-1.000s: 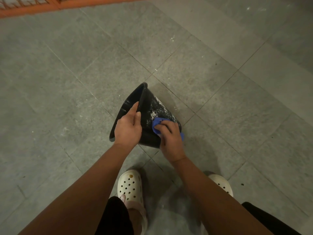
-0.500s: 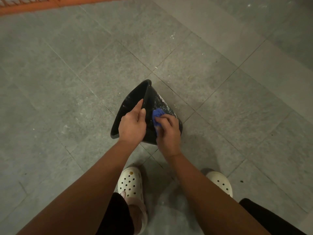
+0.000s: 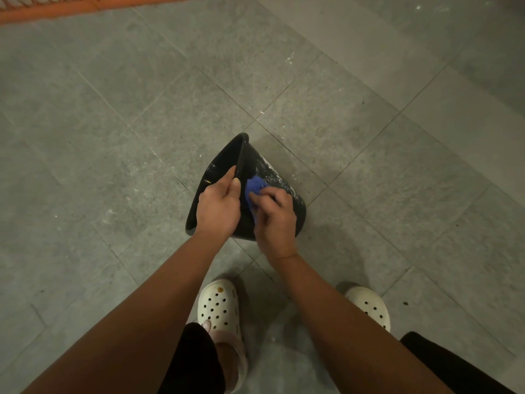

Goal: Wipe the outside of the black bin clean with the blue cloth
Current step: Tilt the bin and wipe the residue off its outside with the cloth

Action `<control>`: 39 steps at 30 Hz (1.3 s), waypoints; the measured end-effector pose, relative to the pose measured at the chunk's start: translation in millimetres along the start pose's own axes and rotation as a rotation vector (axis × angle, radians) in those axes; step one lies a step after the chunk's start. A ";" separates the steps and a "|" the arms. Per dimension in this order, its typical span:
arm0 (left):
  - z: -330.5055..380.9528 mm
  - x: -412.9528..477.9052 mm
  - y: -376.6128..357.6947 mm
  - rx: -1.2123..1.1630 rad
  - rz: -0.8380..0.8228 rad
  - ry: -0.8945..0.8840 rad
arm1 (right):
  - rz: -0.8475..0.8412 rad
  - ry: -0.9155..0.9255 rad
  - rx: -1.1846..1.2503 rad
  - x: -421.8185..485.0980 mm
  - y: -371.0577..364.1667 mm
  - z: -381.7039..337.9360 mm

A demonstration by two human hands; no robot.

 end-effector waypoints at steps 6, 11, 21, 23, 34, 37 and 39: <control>-0.5 -5.4 -2.0 -0.020 0.011 0.021 | -0.024 -0.351 0.031 -9.0 8.3 37.7; -3.0 -0.7 -0.7 -0.036 0.027 0.030 | -0.030 -0.031 -0.026 -24.8 -1.1 6.8; 4.0 -10.0 -8.0 0.004 -0.003 -0.010 | -0.023 -0.338 -0.023 -3.9 -2.2 15.4; 6.7 -9.4 -7.9 -0.006 -0.014 -0.018 | 0.005 -0.334 -0.008 -23.4 -7.3 1.7; 3.6 -12.7 -8.9 -0.035 0.002 0.006 | -0.030 -0.325 -0.037 -2.7 1.9 23.1; 4.2 -11.5 -7.4 -0.006 0.007 -0.007 | 0.000 -0.282 -0.055 -20.7 -4.1 13.9; 4.4 -11.1 -6.0 -0.017 -0.004 -0.011 | -0.010 -0.194 -0.020 -19.5 -10.9 1.5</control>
Point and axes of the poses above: each hand's wrist, its own x-axis towards the middle knuckle, its own y-axis out of the back of the hand, z = x × y, the point moved 6 cm from there along x, towards the middle knuckle, and after that the axes turned 3 degrees about -x, right-handed, at the moved point
